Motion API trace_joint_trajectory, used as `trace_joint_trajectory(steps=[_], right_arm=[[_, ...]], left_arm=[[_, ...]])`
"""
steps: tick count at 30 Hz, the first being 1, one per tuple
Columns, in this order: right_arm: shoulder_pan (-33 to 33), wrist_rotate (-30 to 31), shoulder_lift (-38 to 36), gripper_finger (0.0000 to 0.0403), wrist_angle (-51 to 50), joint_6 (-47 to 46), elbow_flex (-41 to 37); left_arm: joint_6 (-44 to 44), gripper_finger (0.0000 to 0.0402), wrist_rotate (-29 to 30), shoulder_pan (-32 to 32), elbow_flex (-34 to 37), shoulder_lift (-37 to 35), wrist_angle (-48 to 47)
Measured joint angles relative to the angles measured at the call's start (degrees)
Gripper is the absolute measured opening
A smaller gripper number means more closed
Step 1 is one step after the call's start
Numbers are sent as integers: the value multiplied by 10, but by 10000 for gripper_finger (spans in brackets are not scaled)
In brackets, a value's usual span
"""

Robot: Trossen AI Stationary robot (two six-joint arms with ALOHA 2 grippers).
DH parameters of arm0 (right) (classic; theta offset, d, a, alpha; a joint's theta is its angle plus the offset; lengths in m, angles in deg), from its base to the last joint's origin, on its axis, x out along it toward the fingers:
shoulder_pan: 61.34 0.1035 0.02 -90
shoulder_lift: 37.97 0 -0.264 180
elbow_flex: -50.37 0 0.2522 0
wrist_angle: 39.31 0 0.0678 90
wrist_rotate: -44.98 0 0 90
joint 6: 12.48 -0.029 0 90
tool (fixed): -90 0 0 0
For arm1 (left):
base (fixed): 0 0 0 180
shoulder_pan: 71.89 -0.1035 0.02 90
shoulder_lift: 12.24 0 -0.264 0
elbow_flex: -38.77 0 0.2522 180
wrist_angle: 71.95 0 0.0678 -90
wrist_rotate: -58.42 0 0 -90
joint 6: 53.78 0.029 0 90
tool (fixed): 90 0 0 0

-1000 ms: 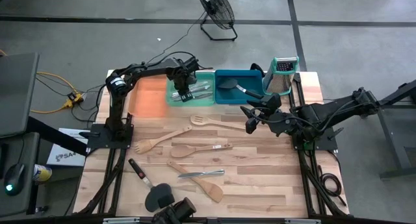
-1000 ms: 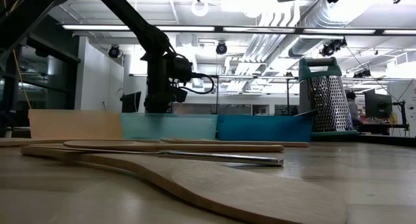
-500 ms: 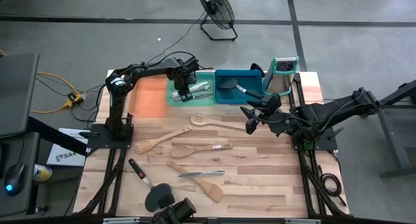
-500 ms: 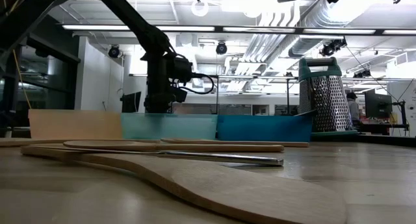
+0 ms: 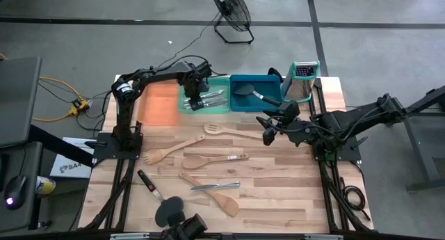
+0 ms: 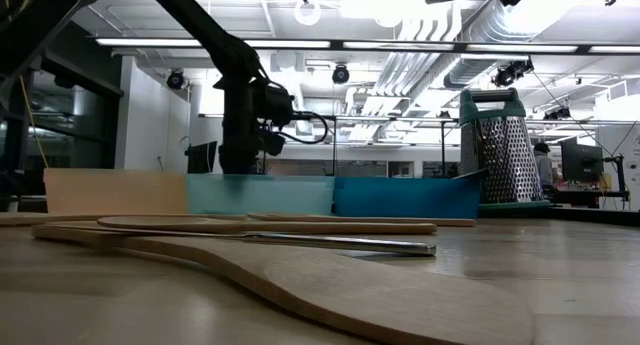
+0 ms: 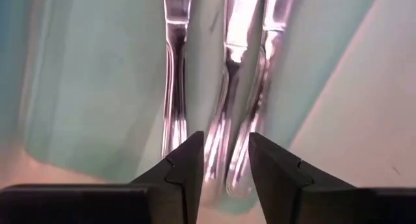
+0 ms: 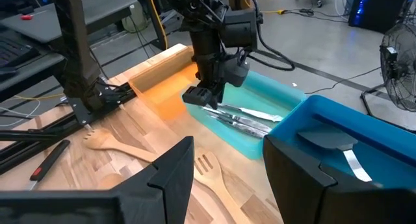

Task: Pick & Place Kitchen Items
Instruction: Put the silver table knife into the green bin

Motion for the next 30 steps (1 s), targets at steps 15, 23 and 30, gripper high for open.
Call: trace_joint_trajectory(steps=[15,23,30], right_arm=[[0,-41,0,175,1,9,0],[0,-90,0,175,18,55,0],[0,-134,0,175,49,97,0]], left_arm=[[-27,119,-1,17,0,-147,-53],[-90,119,1,66,0,-225,-65],[-156,119,3,124,2,-278,-67]])
